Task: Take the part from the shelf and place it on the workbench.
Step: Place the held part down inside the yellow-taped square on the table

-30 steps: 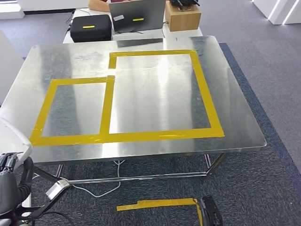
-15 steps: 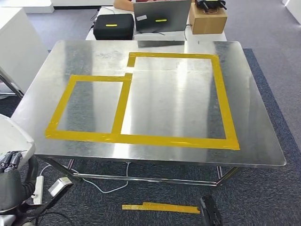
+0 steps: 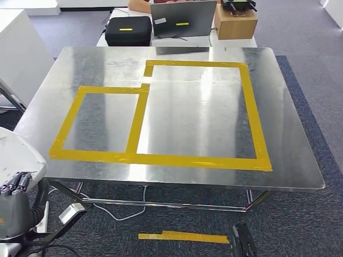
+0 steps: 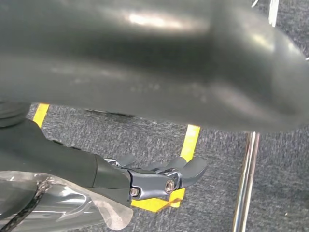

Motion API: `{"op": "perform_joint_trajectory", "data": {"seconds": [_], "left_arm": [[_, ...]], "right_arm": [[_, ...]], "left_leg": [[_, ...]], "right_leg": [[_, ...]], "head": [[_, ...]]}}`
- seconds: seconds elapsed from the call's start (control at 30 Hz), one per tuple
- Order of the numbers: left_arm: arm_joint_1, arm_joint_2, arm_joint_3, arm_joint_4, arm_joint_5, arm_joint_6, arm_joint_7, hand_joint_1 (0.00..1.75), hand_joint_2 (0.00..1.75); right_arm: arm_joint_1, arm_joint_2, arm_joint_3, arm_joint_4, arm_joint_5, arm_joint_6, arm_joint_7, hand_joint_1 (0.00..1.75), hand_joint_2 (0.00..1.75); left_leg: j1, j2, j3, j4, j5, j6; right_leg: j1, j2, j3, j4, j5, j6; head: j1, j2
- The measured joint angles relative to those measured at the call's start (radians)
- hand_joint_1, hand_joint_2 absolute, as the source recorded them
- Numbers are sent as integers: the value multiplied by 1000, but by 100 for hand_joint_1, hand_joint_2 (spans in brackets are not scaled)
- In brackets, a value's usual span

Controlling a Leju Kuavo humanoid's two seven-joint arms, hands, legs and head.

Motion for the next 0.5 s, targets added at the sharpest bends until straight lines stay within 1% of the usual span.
{"op": "perform_joint_trajectory", "data": {"seconds": [0.17,0.27,0.37,0.5], "left_arm": [[0,16,-12,14,7,0,6,175,175],[-2,29,-20,23,26,-2,30,175,175],[-17,63,-28,52,44,-27,80,175,175],[-61,130,-14,140,46,-98,133,175,175]], "right_arm": [[0,0,-8,2,-2,-7,4,0,0],[0,0,-10,2,-2,-8,8,0,0],[0,0,-11,2,1,-6,11,0,0],[-1,0,-11,2,11,2,14,0,0]], "left_leg": [[-2,0,0,2,-1,-1],[-2,0,0,2,-1,-1],[-2,0,0,2,-1,-1],[-2,0,0,2,-1,-1]], "right_leg": [[-2,0,2,-1,0,0],[-2,0,3,-4,0,1],[-2,-1,4,-5,1,1],[-2,-1,5,-5,1,2]], "head": [[0,0],[0,0],[0,0],[0,0]]}}
